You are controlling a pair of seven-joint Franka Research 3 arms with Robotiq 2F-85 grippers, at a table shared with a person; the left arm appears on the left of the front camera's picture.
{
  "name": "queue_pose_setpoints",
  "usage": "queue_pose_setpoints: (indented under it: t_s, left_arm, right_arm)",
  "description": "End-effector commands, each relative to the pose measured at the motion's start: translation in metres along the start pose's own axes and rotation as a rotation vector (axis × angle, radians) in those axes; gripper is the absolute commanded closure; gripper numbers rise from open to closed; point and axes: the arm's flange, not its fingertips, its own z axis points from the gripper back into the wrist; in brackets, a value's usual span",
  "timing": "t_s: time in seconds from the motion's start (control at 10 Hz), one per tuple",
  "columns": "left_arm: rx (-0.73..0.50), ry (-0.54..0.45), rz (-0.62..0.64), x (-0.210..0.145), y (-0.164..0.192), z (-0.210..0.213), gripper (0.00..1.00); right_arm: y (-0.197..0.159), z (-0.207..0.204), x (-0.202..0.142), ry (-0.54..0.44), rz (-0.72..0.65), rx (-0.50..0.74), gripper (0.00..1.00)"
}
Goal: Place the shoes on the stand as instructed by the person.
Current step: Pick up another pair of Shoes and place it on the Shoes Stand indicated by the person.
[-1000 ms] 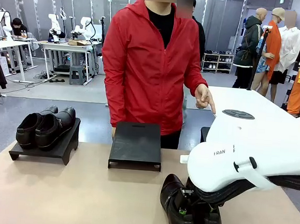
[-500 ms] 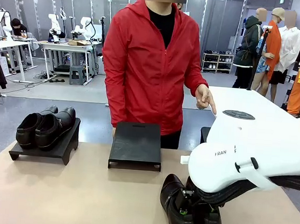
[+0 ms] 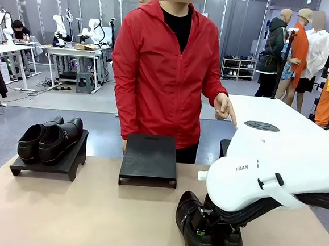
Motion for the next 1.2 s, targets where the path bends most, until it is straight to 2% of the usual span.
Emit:
queue_pose_setpoints:
  t_s: [0.0,0.2,0.5,0.6,0.7,0.8,1.0,1.1]
  left_arm:
    - [-0.007,0.004,-0.016,-0.004,-0.002,-0.002,0.0]
    - [-0.007,0.004,-0.016,-0.004,-0.002,-0.002,0.0]
    - [-0.007,0.004,-0.016,-0.004,-0.002,-0.002,0.0]
    - [-0.007,0.004,-0.016,-0.004,-0.002,-0.002,0.0]
    - [-0.007,0.004,-0.016,-0.004,-0.002,-0.002,0.0]
    - [-0.007,0.004,-0.016,-0.004,-0.002,-0.002,0.0]
    - [-0.007,0.004,-0.016,-0.004,-0.002,-0.002,0.0]
    - [-0.007,0.004,-0.016,-0.004,-0.002,-0.002,0.0]
  right_arm:
    - [0.001,0.006,-0.008,-0.002,0.041,0.016,0.08]
    - [0.013,0.018,-0.008,0.009,0.094,-0.01,0.08]
    - [0.017,0.014,-0.002,0.047,0.066,-0.011,0.08]
    - [0.016,0.014,-0.003,0.045,0.056,-0.013,0.55]
    - [0.015,0.015,-0.004,0.041,0.043,-0.009,0.68]
    - [0.016,0.017,-0.004,0.035,0.037,-0.008,1.0]
    - [0.018,0.019,-0.003,0.03,0.036,-0.013,1.0]
    - [0.018,0.018,-0.002,0.033,0.036,-0.016,0.95]
